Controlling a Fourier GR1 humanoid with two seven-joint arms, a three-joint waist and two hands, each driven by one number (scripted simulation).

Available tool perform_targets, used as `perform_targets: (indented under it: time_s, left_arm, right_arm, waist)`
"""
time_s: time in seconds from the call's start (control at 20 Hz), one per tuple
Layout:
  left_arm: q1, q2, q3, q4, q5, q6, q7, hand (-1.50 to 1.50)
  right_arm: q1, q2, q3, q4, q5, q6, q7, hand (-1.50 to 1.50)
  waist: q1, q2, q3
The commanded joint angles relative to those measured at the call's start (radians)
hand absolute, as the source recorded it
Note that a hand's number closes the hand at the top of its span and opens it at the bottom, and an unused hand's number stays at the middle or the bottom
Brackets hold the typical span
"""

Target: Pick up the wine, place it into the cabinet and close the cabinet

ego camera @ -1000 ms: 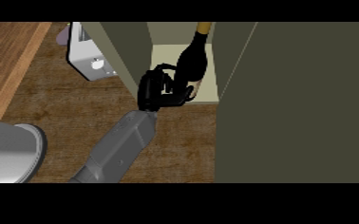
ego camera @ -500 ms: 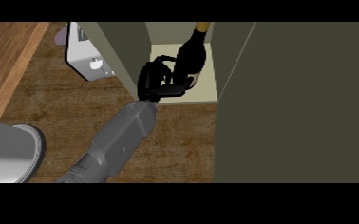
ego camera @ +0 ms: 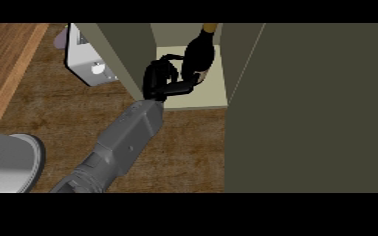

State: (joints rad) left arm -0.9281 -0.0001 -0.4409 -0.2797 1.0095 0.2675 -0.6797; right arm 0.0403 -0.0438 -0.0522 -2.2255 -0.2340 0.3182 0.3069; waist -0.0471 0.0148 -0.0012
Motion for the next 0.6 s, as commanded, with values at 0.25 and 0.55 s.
perform_targets:
  time_s: [0.25, 0.55]
  left_arm:
    - [-0.014, 0.000, 0.068, 0.098, 0.033, -0.050, -0.109, 1.50]
    - [-0.019, 0.006, 0.094, 0.121, 0.015, -0.050, -0.205, -1.50]
  right_arm:
    - [0.023, -0.014, -0.013, 0.013, -0.017, 0.030, -0.031, -1.50]
    - [0.004, -0.032, -0.045, 0.022, -0.019, 0.028, -0.033, -1.50]
  waist:
    - [-0.007, 0.003, 0.000]
    - [0.011, -0.002, 0.000]
